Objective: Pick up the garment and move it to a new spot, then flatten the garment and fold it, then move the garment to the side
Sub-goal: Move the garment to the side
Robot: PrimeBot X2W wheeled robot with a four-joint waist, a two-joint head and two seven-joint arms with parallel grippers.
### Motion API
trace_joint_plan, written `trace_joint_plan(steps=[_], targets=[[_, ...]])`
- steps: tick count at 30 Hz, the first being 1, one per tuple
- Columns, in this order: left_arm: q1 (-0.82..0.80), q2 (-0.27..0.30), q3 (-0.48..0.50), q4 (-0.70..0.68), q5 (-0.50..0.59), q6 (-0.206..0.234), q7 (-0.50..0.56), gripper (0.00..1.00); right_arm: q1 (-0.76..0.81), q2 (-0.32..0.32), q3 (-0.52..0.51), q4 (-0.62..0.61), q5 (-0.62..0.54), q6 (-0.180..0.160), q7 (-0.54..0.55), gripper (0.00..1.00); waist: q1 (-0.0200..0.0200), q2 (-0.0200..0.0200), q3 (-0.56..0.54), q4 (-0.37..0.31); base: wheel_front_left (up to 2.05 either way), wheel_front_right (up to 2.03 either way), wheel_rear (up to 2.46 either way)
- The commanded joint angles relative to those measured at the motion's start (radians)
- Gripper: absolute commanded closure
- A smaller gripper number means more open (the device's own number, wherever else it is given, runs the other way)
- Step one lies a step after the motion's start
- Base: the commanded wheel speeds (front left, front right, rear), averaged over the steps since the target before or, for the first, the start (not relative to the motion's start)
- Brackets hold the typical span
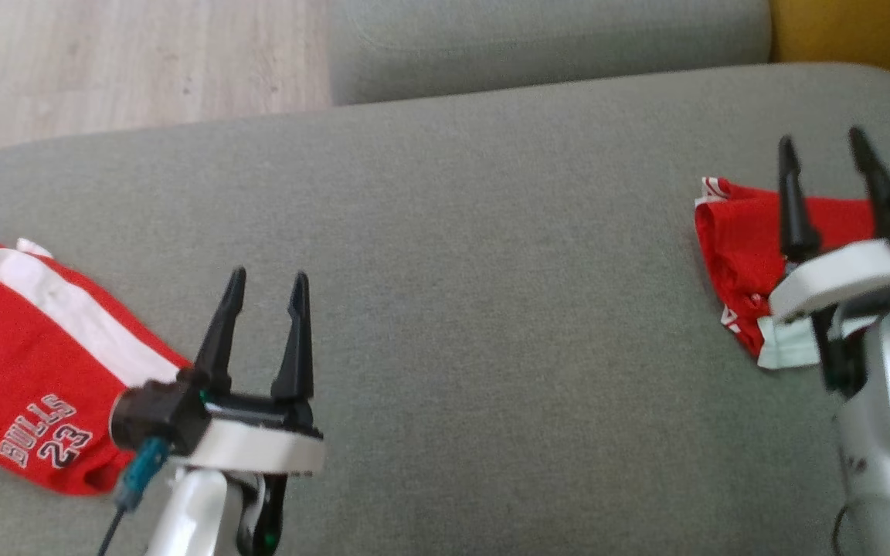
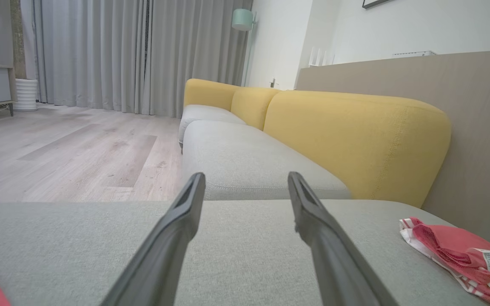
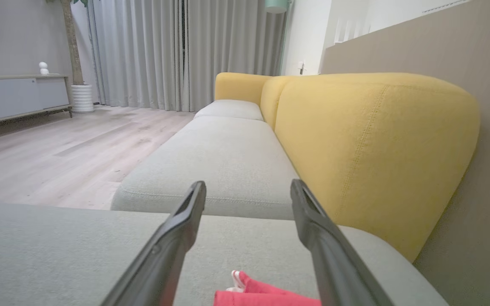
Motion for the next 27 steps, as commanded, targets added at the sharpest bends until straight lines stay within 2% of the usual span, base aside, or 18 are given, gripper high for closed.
trace_joint_plan(steps=[1,6,10,16,27], targets=[[0.002,0.005,0.033,-0.035,-0.005,0.010,-0.005,0.00,0.014,0.023,0.024,-0.062,0.014,0.007,-0.014,0.00,0.0002,0.0000,-0.023,0.016,0.00,0.00,0.00],[0.046,0.005,0.044,-0.042,-0.028,0.024,-0.005,0.00,0.122,0.098,0.010,-0.118,0.033,0.007,-0.036,0.00,0.0002,0.0000,-0.049,0.026,0.00,0.00,0.00],[0.080,0.005,0.055,-0.057,-0.045,0.041,-0.005,0.00,0.203,0.129,0.015,-0.139,0.046,0.007,-0.054,0.00,0.0002,0.0000,-0.066,0.026,0.00,0.00,0.00],[0.114,0.005,0.061,-0.066,-0.055,0.045,-0.005,0.00,0.300,0.143,0.029,-0.166,0.055,0.007,-0.074,0.00,0.0002,0.0000,-0.074,0.022,0.00,0.00,0.00],[0.122,0.005,0.056,-0.068,-0.056,0.042,-0.005,0.00,0.332,0.144,0.059,-0.159,0.105,0.007,-0.091,0.00,0.0002,0.0000,-0.079,0.018,0.00,0.00,0.00]])
